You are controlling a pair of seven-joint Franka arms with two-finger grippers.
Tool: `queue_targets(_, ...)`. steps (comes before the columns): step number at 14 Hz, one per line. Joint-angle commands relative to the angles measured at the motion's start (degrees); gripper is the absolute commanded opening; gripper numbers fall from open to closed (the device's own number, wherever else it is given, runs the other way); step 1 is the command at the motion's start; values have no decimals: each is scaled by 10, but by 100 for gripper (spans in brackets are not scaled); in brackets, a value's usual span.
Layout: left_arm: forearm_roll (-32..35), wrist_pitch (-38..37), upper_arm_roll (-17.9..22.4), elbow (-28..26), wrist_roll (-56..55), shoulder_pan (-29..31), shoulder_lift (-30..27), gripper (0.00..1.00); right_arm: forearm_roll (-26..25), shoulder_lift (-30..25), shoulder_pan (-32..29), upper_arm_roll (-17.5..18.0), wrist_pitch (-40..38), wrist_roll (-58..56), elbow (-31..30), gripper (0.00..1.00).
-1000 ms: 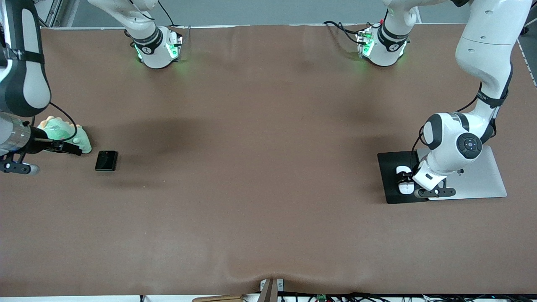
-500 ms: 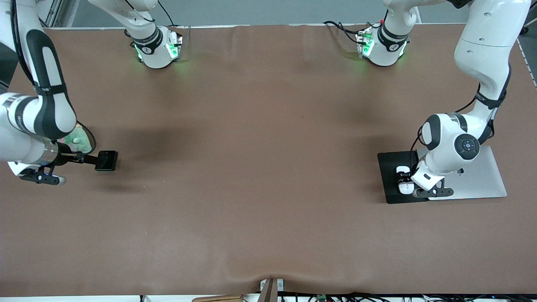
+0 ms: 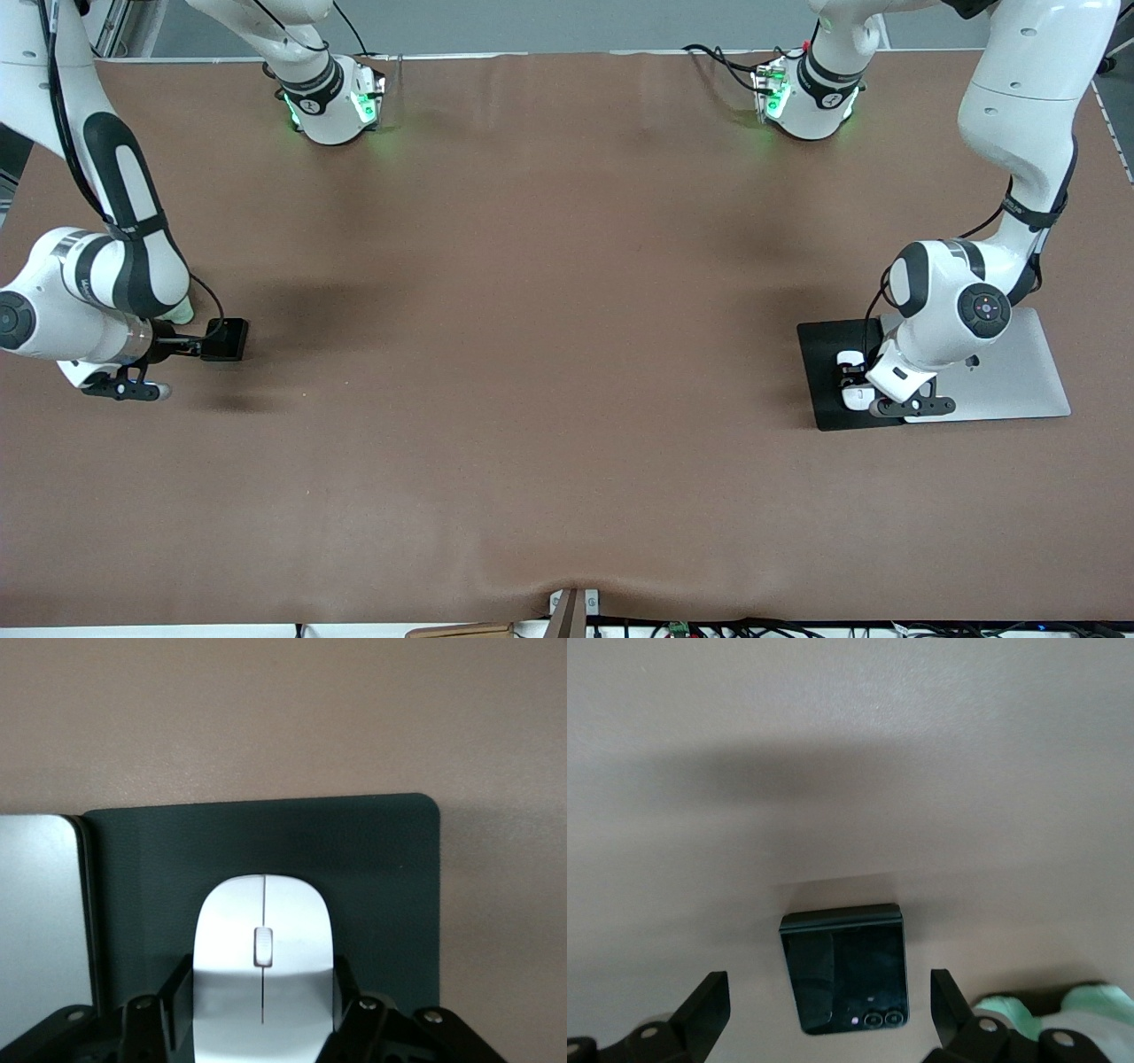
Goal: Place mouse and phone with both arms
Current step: 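Grasp the white mouse with the left gripper while the right grasps the phone, then carry the mouse with the left gripper toward the table middle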
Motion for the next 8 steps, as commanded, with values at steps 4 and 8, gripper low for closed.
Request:
queue_targets(4, 9, -29, -2, 9, 23, -1, -23, 56, -11, 14, -9, 7, 50, -18, -28, 100)
queue_targets(8, 9, -120, -6, 33, 0, -46, -64, 56, -11, 22, -15, 7, 56, -62, -32, 100)
